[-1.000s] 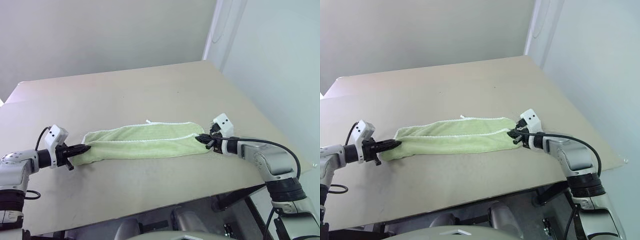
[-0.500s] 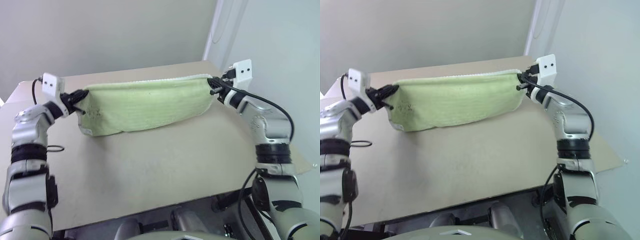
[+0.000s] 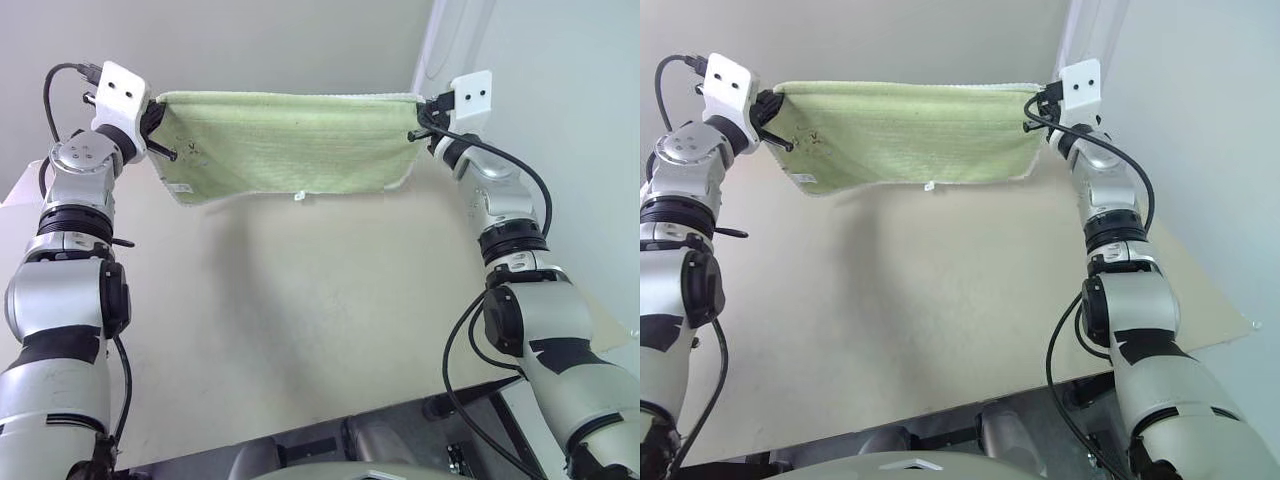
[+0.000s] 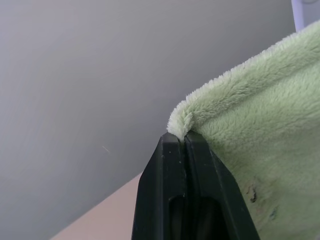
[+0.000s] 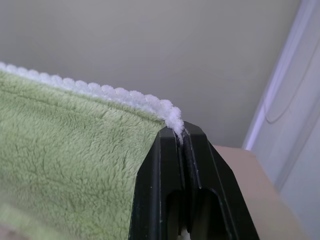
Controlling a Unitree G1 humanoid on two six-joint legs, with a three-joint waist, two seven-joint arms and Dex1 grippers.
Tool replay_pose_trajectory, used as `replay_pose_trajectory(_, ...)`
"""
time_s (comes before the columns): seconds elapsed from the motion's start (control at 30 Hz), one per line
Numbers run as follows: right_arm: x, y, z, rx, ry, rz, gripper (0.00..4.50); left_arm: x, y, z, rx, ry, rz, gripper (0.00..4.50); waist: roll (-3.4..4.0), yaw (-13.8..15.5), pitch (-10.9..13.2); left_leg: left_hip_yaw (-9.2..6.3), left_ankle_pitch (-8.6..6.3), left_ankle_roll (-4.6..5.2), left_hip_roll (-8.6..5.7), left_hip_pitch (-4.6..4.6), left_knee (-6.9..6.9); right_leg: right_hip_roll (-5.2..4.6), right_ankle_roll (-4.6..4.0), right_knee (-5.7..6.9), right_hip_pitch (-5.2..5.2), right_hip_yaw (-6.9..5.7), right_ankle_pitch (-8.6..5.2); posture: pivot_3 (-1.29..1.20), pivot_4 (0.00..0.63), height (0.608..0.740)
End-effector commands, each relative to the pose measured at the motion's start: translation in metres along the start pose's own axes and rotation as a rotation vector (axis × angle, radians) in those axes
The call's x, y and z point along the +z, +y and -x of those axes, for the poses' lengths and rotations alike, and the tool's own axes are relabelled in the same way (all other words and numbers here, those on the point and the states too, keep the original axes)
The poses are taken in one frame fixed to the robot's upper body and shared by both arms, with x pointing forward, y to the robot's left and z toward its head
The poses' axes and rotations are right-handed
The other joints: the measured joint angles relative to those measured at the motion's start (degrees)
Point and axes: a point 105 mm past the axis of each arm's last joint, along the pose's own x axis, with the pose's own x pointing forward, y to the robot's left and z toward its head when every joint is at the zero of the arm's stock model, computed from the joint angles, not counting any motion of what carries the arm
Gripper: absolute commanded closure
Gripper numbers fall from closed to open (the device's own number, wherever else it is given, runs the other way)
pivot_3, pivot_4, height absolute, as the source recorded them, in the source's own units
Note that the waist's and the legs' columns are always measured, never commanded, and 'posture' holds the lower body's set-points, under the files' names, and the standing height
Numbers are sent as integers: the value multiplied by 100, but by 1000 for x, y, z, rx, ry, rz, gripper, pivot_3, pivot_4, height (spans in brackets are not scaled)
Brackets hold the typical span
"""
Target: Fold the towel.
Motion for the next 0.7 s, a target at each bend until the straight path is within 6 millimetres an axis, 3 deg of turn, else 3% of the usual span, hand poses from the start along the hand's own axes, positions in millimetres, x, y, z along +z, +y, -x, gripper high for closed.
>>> replay_pose_trajectory(0.03, -1, -16, 25, 5, -47, 25, 4463, -31, 8, 30, -75, 27, -26, 4500, 13, -7, -8, 0, 0, 0, 0, 4, -1, 0, 0, 1, 3, 0, -1, 0, 0, 740)
replay_pose_trajectory(0.2, -25, 10, 63, 115, 16, 3, 4463, -77, -24, 66, -293, 74, -42, 4500, 15, -8, -6, -2, 1, 0, 1, 6, 13, 2, -2, 21, 4, -1, -6, 0, 0, 740)
replay_pose_trajectory(0.33, -36, 33, 97, 214, 87, -36, 4463, -98, -40, 97, -397, 87, -7, 4500, 14, 4, -7, -3, 1, 0, 3, 9, 26, 4, -3, 28, 7, -1, -6, 0, 0, 740)
replay_pose_trajectory(0.7, -62, 82, 181, 483, 341, -101, 4463, -102, -74, 177, -613, 211, 96, 4500, 12, 53, -7, -2, 1, 1, 11, 27, 58, 5, -2, 26, 47, -5, -34, 0, 0, 740)
